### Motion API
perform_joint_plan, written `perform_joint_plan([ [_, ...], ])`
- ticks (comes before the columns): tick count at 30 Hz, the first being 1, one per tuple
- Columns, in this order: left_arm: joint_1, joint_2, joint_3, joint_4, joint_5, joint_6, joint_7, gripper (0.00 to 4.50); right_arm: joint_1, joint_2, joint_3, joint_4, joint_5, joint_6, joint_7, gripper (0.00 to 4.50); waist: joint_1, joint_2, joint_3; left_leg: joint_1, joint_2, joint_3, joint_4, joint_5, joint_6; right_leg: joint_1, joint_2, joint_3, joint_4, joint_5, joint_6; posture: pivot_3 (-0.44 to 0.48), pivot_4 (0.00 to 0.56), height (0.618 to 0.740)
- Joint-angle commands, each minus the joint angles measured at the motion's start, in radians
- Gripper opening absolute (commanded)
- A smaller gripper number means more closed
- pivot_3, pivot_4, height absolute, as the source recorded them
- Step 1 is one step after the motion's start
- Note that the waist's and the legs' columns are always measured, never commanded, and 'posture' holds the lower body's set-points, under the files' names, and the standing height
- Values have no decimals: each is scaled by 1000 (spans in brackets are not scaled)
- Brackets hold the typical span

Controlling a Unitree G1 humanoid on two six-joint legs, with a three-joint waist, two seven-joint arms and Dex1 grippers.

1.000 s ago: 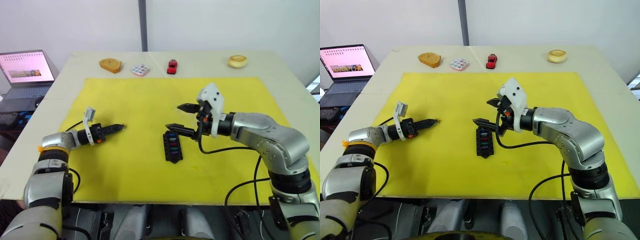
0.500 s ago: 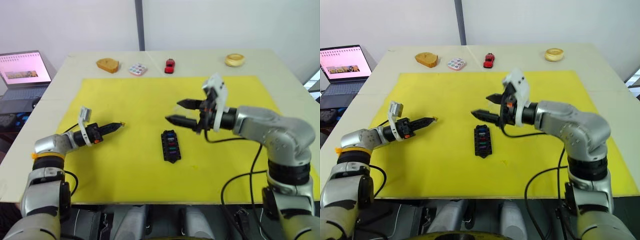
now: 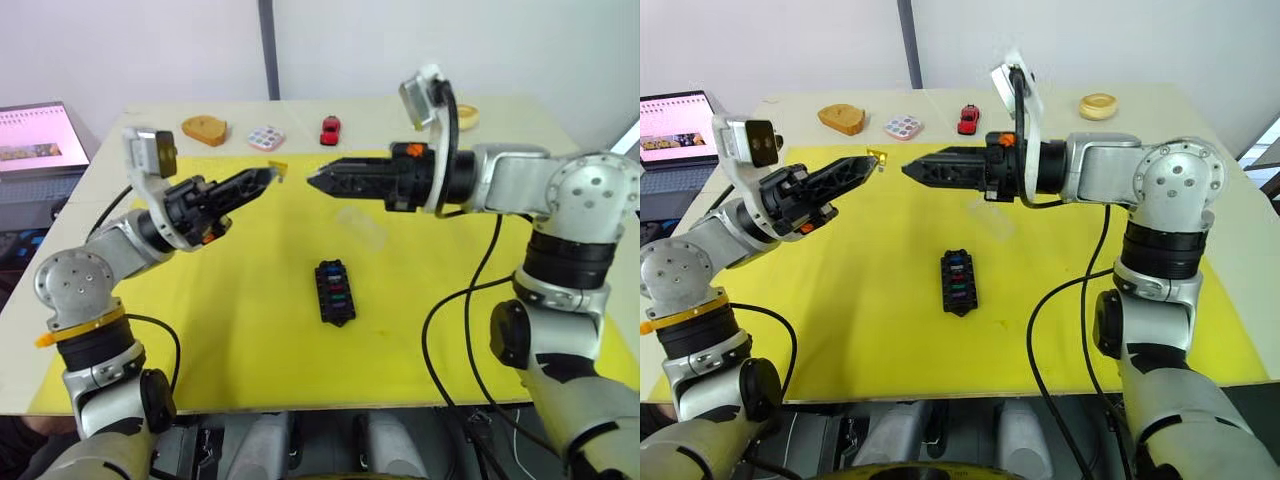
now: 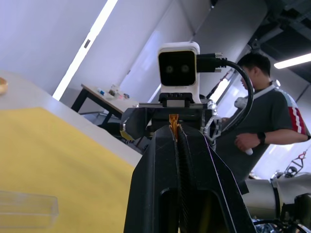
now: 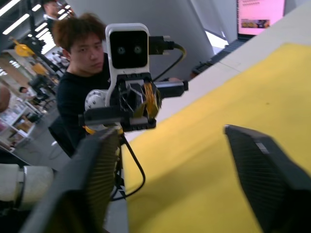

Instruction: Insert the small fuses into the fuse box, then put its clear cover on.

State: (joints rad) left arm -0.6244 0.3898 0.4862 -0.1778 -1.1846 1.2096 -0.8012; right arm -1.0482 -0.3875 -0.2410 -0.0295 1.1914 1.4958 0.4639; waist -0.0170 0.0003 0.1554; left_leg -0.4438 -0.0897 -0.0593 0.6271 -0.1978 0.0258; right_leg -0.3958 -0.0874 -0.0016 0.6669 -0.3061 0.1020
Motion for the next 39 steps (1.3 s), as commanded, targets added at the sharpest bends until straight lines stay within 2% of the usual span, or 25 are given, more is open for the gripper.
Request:
perform_joint_plan([
  [1, 1, 25, -9, -30, -41, -44, 25, 0, -36, 18, -26, 4, 36, -15, -14, 1797, 2, 0, 0, 0, 0, 0, 0, 0, 0, 0, 0, 0, 0, 0, 0, 0, 150, 740],
  [15, 29, 74, -114, -13, -29, -143, 6, 0, -24, 60, -36, 0, 96, -20, -101, 1797, 3, 0, 0, 0, 0, 0, 0, 0, 0, 0, 0, 0, 0, 0, 0, 0, 150, 740],
  [31, 29, 96, -158, 3, -23, -207, 4, 0, -12, 64, 1, -4, 96, -49, -109, 1797, 2, 0, 0, 0, 0, 0, 0, 0, 0, 0, 0, 0, -1, 0, 0, 0, 150, 740],
  [32, 29, 98, -160, 3, -23, -207, 2, 0, -11, 66, 3, -5, 96, -51, -112, 1248, 2, 0, 0, 0, 0, 0, 0, 0, 0, 0, 0, 0, -1, 0, 0, 0, 150, 740],
  [35, 31, 101, -162, -1, -25, -210, 4, 0, -8, 65, 7, -10, 102, -54, -115, 66, 3, 0, 0, 0, 0, 0, -1, 0, 0, 0, 0, 0, -1, 0, 0, 0, 150, 740],
  [39, 33, 104, -163, -5, -30, -213, 9, 0, -6, 61, 9, -11, 113, -52, -115, 66, 3, 0, 0, 0, 0, 0, -1, 0, 0, 0, 0, 0, -1, 0, 0, 0, 150, 740],
])
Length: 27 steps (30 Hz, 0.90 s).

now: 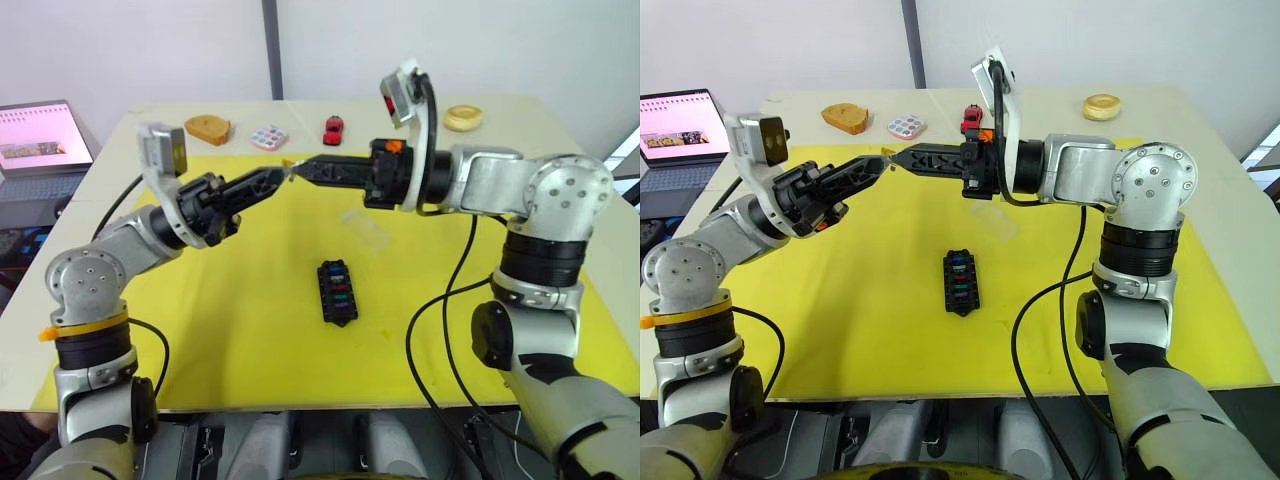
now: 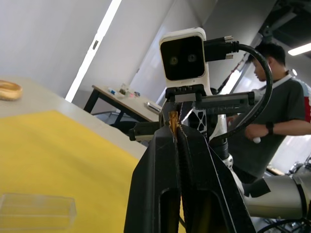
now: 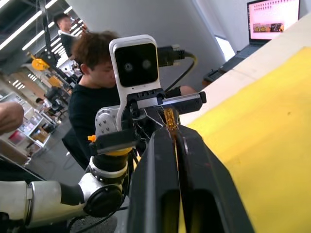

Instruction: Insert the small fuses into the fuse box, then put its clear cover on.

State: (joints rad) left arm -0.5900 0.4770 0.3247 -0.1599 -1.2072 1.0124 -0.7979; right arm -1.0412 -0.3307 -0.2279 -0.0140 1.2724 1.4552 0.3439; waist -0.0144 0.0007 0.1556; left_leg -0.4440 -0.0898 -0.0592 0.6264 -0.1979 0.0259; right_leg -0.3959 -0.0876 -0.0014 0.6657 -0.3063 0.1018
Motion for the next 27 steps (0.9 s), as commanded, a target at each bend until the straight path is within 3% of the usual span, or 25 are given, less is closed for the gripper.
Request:
perform_joint_plan([
  [1, 0, 18, -2, -25, -10, -15, 7, 0, -13, 2, -2, -28, 32, -11, 9, 66, 0, 0, 0, 0, 0, 0, 0, 0, 0, 0, 0, 0, 0, 0, 0, 0, 150, 740],
  [5, 8, 43, -6, -30, 11, -14, 7, 0, -7, -10, 9, -35, 6, -32, 28, 66, -1, 0, 0, 0, 0, 0, 0, 0, 0, 0, 0, 0, 0, 0, 0, 0, 150, 740],
  [6, 11, 52, -7, -29, 20, -17, 8, 311, 4, -30, 23, -51, -23, -63, 68, 14, -1, 0, 0, 0, 0, 0, 0, 0, 0, 0, 0, 0, 0, 0, 0, 0, 150, 740],
  [8, 24, 106, 1, -25, 41, -16, -12, 964, 28, -73, 53, -72, -100, -153, 153, 0, 0, 0, 0, 0, 0, 0, 0, 0, 0, 0, 0, 0, 0, 0, 0, 0, 150, 740],
  [10, 38, 165, 2, -23, 68, -20, -39, 2046, 55, -112, 90, -79, -205, -302, 266, 0, -1, 0, 0, 0, 0, 0, -1, 0, 0, 0, 0, 0, -1, 0, 0, 0, 150, 740],
  [13, 83, 262, -48, -50, 176, -72, -98, 3622, 97, -242, 251, -47, -423, -550, 557, 0, 0, 0, 1, 0, 0, 0, -1, 0, 0, -1, 0, 0, -1, 0, 0, 0, 150, 740],
  [14, 115, 293, -92, -72, 270, -144, -112, 4095, 119, -281, 295, -30, -481, -640, 672, 0, 0, 0, 1, 0, 0, 1, -1, 0, 0, -2, 0, 0, -2, 0, 0, 0, 150, 740],
  [16, 178, 339, -170, -112, 428, -277, -139, 4095, 164, -338, 362, 7, -600, -841, 847, 0, 0, 0, 1, 1, 0, 1, -3, 0, 0, -2, 0, 0, -3, 0, 0, 0, 150, 740],
  [18, 259, 371, -207, -180, 500, -342, -167, 4095, 206, -363, 435, 98, -728, -1027, 958, 0, 1, -2, 4, 1, 0, 2, -4, 0, -1, 0, -1, 1, -3, 0, 0, 0, 150, 740],
  [22, 357, 355, -241, -272, 545, -397, -164, 4095, 246, -310, 487, 233, -846, -1223, 1038, 0, 1, -2, 5, 1, 1, 2, -11, 1, -3, -2, -1, 2, -6, 0, 0, 0, 150, 740],
  [27, 398, 320, -281, -315, 570, -418, -154, 4095, 257, -243, 495, 327, -922, -1334, 1056, 0, 1, -1, 6, 1, 2, 2, -13, 3, -6, -5, 0, 2, -3, 0, 0, 0, 150, 740],
])
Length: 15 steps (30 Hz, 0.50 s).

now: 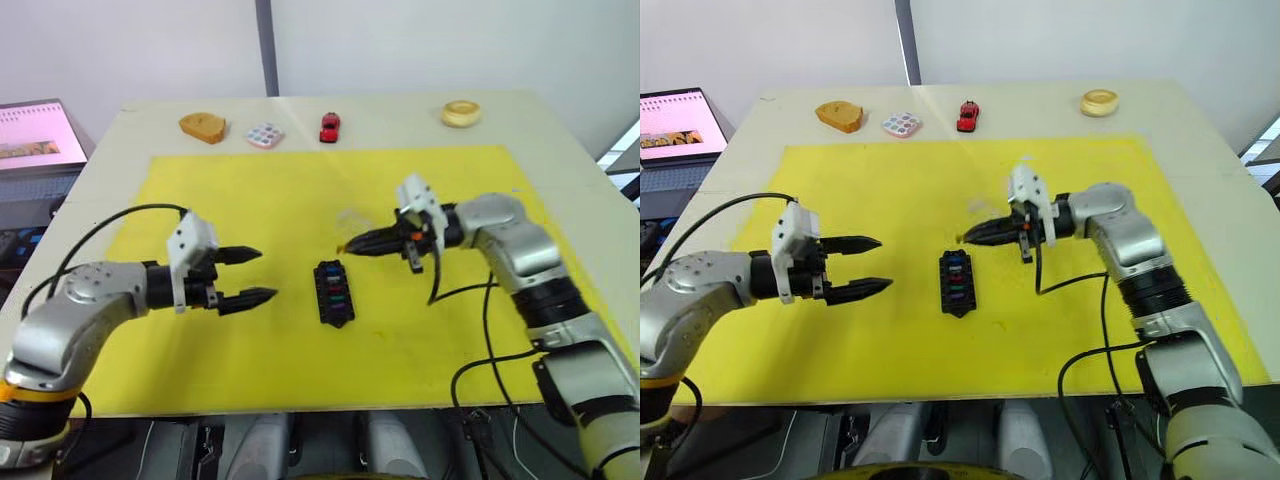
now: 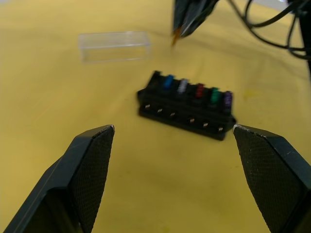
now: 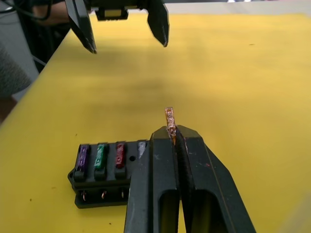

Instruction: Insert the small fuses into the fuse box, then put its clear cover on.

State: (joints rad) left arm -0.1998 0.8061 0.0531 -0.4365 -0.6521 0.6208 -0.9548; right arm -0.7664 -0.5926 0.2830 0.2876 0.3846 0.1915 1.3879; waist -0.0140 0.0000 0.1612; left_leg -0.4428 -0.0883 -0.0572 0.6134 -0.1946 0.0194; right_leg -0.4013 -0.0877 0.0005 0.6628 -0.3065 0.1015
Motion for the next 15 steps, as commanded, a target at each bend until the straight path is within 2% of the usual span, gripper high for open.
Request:
perform_joint_plan([
  [1, 10, -12, -15, -41, 19, -29, 1, 4095, -18, 27, -17, 39, -44, -82, 17, 0, 1, 0, 0, 0, 0, 0, 0, 0, 0, 0, 0, 0, 0, 0, 0, 0, 150, 740],
  [8, 6, -37, -60, -12, 67, -67, -11, 4095, -32, 72, -22, 103, -101, -133, 13, 0, 3, 0, 0, 0, 0, -1, 1, 0, 0, 1, 0, 0, 0, 0, 0, 0, 150, 740],
  [15, -74, -103, -136, 109, 142, -140, -38, 4095, -42, 90, -28, 121, -131, -124, -1, 0, 3, 0, 0, 1, 0, -1, 2, 0, 0, 1, 1, -1, 1, 0, 0, 0, 150, 740],
])
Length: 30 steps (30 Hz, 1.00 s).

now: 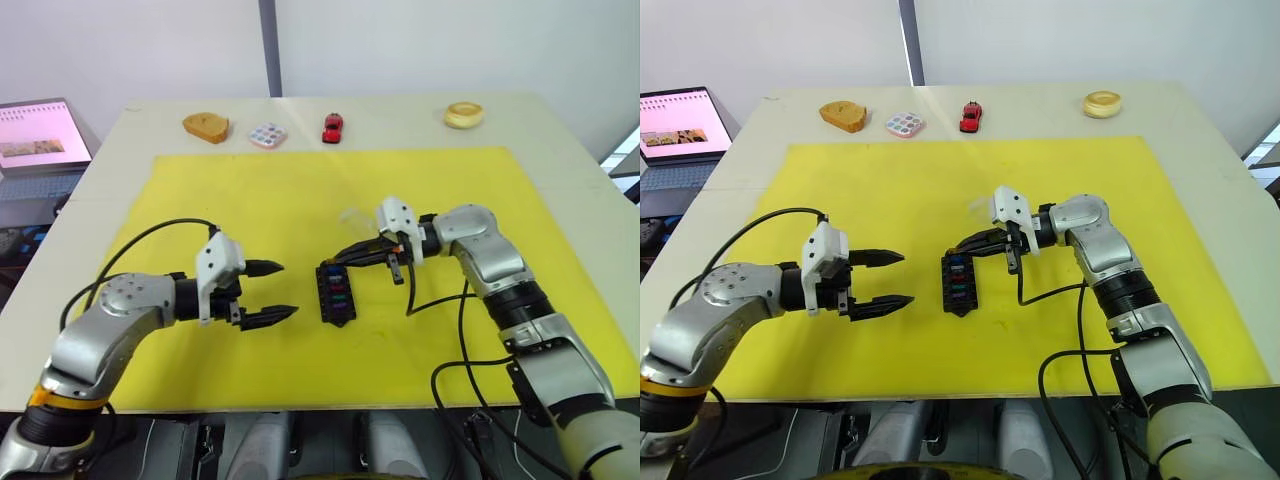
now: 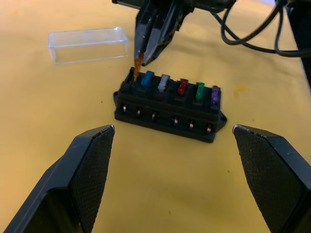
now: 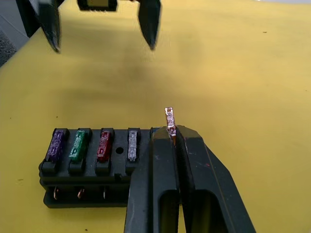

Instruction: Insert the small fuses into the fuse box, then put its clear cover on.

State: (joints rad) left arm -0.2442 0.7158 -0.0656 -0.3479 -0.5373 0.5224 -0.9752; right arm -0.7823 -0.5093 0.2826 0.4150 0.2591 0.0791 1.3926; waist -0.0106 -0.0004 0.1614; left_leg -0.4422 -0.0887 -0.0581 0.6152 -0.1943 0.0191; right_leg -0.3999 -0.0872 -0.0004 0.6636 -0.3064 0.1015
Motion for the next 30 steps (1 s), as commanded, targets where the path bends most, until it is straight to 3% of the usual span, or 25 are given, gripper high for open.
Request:
perform_joint_plan([
  [1, -39, -20, -25, 32, 34, -47, -23, 4095, -27, 7, -29, -5, -8, -10, -6, 0, -1, 0, 0, 0, 0, 0, 0, 0, 0, 0, 0, 0, 0, 0, 0, 0, 150, 740],
  [30, -42, -74, -48, 67, 74, -72, -38, 4095, 15, -1, 6, -25, -104, 27, 13, 0, -1, 0, 0, 0, 0, 0, 1, 0, 0, 1, 0, 0, 1, 0, 0, 0, 150, 740],
])
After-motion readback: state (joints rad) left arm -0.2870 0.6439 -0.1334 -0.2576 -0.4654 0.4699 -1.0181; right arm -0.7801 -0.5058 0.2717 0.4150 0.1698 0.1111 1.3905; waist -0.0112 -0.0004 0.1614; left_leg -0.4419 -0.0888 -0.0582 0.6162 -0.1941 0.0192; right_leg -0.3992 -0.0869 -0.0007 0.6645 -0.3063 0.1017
